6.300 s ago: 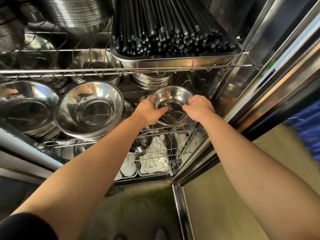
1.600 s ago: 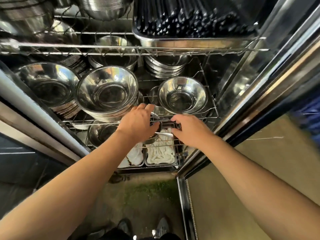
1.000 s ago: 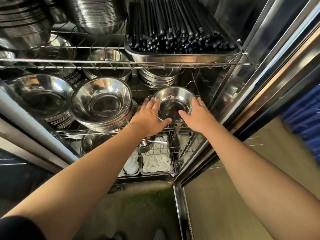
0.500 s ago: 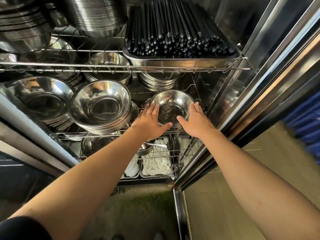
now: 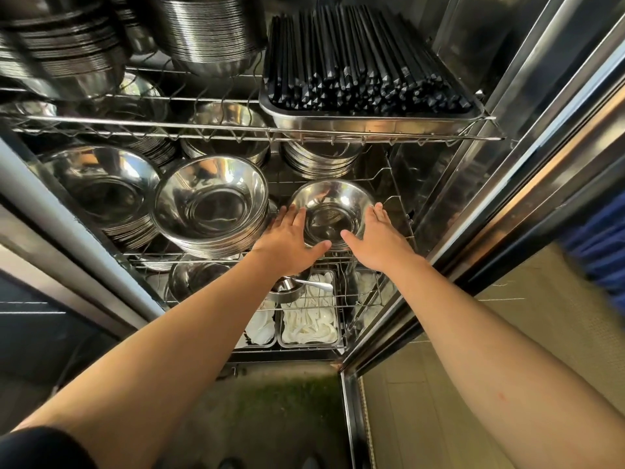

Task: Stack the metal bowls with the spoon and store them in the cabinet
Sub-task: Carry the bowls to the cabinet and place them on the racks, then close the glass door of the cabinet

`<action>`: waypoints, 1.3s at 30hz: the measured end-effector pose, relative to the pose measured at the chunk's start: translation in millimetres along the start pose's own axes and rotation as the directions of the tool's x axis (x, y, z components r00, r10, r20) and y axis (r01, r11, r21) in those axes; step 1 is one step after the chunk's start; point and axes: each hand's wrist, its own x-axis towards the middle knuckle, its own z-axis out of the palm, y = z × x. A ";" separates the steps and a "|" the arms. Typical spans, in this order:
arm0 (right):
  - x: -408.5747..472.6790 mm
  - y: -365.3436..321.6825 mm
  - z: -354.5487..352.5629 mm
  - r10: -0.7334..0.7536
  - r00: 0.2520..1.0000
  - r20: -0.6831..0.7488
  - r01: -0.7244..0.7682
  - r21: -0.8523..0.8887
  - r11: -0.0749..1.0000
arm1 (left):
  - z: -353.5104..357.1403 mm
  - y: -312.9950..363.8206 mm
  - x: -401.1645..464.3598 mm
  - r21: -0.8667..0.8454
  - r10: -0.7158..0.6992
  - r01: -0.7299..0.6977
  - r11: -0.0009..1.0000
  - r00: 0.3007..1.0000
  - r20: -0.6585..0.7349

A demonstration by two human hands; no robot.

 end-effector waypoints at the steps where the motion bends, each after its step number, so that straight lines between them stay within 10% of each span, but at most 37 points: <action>1: 0.1 -1.3 0.6 -0.003 1.000 0.000 0.003 -0.006 1.000 | -0.1 -1.2 -1.2 0.001 -0.008 0.008 1.000 1.000 0.008; 39: -99.6 -18.0 -48.3 -0.191 0.959 -0.209 0.187 -0.039 0.982 | -23.7 18.3 -121.2 -0.057 0.153 -0.175 0.983 0.948 -0.280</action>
